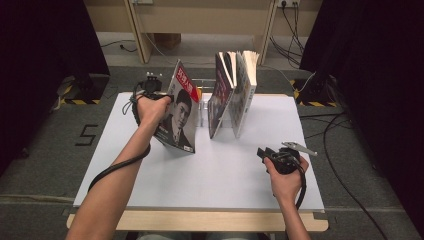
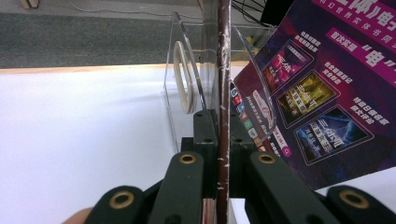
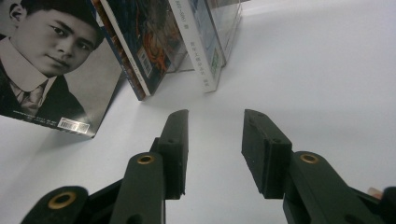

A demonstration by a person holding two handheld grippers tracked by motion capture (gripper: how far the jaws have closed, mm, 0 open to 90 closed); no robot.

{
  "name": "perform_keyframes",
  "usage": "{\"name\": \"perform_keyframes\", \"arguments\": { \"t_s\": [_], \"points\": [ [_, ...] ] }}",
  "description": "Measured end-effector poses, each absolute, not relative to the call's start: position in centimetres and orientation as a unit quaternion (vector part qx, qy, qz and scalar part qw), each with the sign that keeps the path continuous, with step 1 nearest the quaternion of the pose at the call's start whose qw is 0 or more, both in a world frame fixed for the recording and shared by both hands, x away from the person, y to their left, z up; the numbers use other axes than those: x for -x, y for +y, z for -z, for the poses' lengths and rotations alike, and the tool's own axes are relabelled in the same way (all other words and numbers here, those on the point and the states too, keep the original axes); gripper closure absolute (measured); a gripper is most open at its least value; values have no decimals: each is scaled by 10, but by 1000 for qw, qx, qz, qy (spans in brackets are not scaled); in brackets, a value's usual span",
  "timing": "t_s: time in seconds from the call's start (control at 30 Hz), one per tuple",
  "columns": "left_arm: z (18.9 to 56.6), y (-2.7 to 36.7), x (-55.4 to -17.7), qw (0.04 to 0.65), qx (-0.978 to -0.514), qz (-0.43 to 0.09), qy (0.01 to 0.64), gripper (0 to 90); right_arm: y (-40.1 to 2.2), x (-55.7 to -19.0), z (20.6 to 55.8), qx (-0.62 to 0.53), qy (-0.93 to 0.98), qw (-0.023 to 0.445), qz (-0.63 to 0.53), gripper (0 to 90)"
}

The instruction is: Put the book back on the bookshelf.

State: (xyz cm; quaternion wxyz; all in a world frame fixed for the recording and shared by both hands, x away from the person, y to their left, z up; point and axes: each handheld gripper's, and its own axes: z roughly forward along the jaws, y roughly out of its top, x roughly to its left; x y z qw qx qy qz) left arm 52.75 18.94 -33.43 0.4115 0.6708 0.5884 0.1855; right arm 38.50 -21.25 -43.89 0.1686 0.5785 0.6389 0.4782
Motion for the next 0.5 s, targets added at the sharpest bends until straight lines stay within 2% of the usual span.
{"name": "perform_keyframes", "arguments": {
  "t_s": [0.5],
  "points": [
    [340, 198, -518, 438, -677, -187, 561, 864, -210, -385, 440, -579, 640, 164, -477, 628]
  ]
}}
